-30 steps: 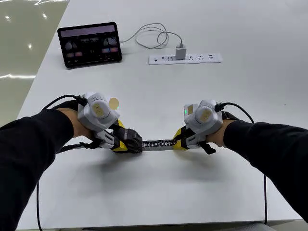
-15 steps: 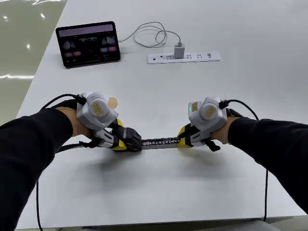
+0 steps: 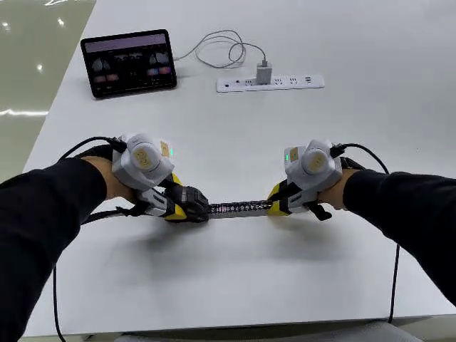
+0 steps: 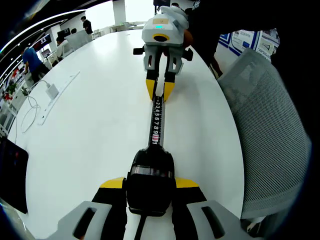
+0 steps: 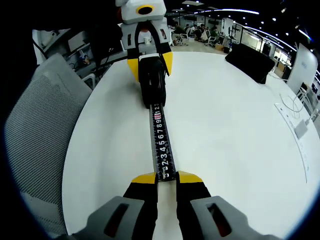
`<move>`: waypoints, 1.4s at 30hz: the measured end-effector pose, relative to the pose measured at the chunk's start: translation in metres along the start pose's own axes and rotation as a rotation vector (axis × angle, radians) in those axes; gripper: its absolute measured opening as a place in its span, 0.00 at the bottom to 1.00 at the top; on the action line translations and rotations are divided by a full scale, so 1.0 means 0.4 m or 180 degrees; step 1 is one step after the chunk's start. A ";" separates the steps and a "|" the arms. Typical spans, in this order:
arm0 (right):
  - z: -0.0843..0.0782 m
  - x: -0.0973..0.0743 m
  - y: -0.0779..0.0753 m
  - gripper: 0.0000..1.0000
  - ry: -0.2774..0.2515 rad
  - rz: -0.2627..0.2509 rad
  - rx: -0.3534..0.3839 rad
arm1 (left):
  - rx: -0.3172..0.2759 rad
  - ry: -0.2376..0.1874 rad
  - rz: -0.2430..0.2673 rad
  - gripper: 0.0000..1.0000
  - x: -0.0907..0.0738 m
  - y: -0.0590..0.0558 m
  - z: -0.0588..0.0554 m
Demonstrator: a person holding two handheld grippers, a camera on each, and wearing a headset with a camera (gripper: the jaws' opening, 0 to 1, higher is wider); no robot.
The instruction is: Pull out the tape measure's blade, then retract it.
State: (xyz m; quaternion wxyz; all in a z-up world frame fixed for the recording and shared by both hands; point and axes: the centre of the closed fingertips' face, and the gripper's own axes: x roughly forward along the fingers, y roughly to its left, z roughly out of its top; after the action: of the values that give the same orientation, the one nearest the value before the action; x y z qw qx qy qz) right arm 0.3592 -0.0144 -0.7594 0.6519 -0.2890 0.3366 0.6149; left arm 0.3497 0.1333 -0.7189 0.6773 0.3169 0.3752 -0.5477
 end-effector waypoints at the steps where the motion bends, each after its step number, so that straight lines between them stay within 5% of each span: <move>1: -0.002 -0.001 0.000 0.08 0.0001 -0.0003 0.0004 | -0.0001 0.0000 0.0001 0.30 0.000 0.000 0.000; 42: -0.051 -0.041 -0.011 0.08 0.0058 -0.0085 0.0064 | -0.0010 0.0008 0.0020 0.30 0.000 0.002 -0.002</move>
State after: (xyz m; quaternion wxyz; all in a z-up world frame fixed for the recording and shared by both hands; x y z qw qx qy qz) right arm 0.3615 -0.0409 -0.7588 0.6598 -0.2925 0.3448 0.6001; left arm 0.3502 0.1342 -0.7195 0.6791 0.3177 0.3760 -0.5445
